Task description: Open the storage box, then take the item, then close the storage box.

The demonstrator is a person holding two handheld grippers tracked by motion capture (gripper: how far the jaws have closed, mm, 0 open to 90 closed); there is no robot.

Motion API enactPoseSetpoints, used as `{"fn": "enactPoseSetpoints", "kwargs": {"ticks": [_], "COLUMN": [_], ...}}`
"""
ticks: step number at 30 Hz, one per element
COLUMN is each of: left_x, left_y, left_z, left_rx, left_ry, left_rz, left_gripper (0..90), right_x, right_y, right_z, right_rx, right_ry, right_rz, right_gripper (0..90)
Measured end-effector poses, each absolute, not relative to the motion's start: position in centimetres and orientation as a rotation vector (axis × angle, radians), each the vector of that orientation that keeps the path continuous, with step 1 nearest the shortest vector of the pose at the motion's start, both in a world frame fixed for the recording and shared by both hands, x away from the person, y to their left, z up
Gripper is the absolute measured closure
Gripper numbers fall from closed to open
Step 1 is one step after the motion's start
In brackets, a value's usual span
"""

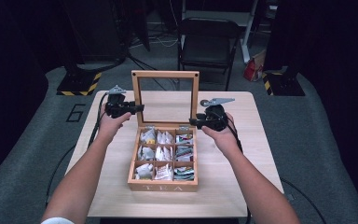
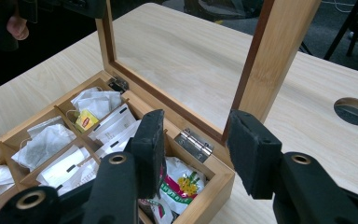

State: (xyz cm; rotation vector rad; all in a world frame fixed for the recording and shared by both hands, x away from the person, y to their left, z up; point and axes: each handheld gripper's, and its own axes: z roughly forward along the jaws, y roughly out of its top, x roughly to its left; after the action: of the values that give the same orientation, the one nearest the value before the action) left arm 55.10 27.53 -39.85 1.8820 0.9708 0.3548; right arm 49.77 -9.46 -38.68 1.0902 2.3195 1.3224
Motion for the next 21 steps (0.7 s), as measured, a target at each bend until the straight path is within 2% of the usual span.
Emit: {"fn": "enactPoseSetpoints", "kwargs": {"ticks": [12, 21], "left_x": [54.1, 52.3], "left_y": [28.5, 29.0], "left_z": [-39.9, -39.4], "left_rx": [1.877, 1.884], "left_ry": [0.986, 0.972], "left_rz": [0.351, 0.354], "left_gripper": [58.0, 57.7], "right_x": [48.6, 46.6], "right_y": [-8.8, -6.5], "right_z": [-38.4, -38.8], "right_rx": [1.043, 0.932], "right_ry": [2.348, 2.438], "right_rz": [1.332, 1.321], "right_gripper": [54.8, 53.7]}}
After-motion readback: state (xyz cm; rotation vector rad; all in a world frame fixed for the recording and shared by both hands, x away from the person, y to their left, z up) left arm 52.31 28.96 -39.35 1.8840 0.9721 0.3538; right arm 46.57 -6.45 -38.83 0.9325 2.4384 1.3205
